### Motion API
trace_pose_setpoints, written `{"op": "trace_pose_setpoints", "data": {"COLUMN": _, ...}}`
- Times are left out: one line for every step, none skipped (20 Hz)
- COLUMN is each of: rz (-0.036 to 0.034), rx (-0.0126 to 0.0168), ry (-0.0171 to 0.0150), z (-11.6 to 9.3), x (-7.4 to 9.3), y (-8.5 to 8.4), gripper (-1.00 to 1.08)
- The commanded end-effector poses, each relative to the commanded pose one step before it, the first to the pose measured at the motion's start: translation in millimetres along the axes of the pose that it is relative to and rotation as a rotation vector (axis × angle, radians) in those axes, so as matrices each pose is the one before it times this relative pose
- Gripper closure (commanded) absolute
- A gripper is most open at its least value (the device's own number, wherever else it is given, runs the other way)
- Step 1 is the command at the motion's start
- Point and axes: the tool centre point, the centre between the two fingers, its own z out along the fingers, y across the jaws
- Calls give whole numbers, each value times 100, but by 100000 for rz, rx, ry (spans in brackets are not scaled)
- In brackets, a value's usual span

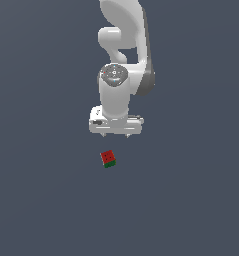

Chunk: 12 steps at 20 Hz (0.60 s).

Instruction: Pick up the object and move it to a goal position.

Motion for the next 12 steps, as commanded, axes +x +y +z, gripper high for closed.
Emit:
{"op": "trace_pose_setpoints", "data": {"rz": 0, "rx": 0, "ry": 0, "z": 0, "x": 0, "y": 1, "gripper": -92}}
{"op": "trace_pose_setpoints", "data": {"rz": -61, "rx": -26, "ry": 19, "z": -27, "x": 10, "y": -30, "gripper": -92}}
{"op": "trace_pose_setpoints", "data": {"rz": -238, "rx": -98, "ry": 73, "z": -90, "x": 25, "y": -125, "gripper": -92}}
{"op": "trace_pose_setpoints", "data": {"rz": -373, "rx": -155, "ry": 115, "z": -146, "x": 43, "y": -194, "gripper": -92}}
{"op": "trace_pose_setpoints", "data": {"rz": -503, "rx": -214, "ry": 159, "z": -202, "x": 59, "y": -263, "gripper": -92}}
{"op": "trace_pose_setpoints", "data": {"rz": -636, "rx": -278, "ry": 206, "z": -261, "x": 74, "y": -337, "gripper": -92}}
{"op": "trace_pose_setpoints", "data": {"rz": -602, "rx": -272, "ry": 202, "z": -255, "x": 69, "y": -325, "gripper": -92}}
{"op": "trace_pose_setpoints", "data": {"rz": -446, "rx": -210, "ry": 155, "z": -197, "x": 51, "y": -249, "gripper": -92}}
{"op": "trace_pose_setpoints", "data": {"rz": -288, "rx": -143, "ry": 105, "z": -137, "x": 33, "y": -168, "gripper": -92}}
{"op": "trace_pose_setpoints", "data": {"rz": -140, "rx": -77, "ry": 55, "z": -76, "x": 16, "y": -91, "gripper": -92}}
{"op": "trace_pose_setpoints", "data": {"rz": 0, "rx": 0, "ry": 0, "z": -9, "x": 0, "y": -11, "gripper": -92}}
{"op": "trace_pose_setpoints", "data": {"rz": 85, "rx": 39, "ry": -29, "z": 46, "x": -11, "y": 54, "gripper": -92}}
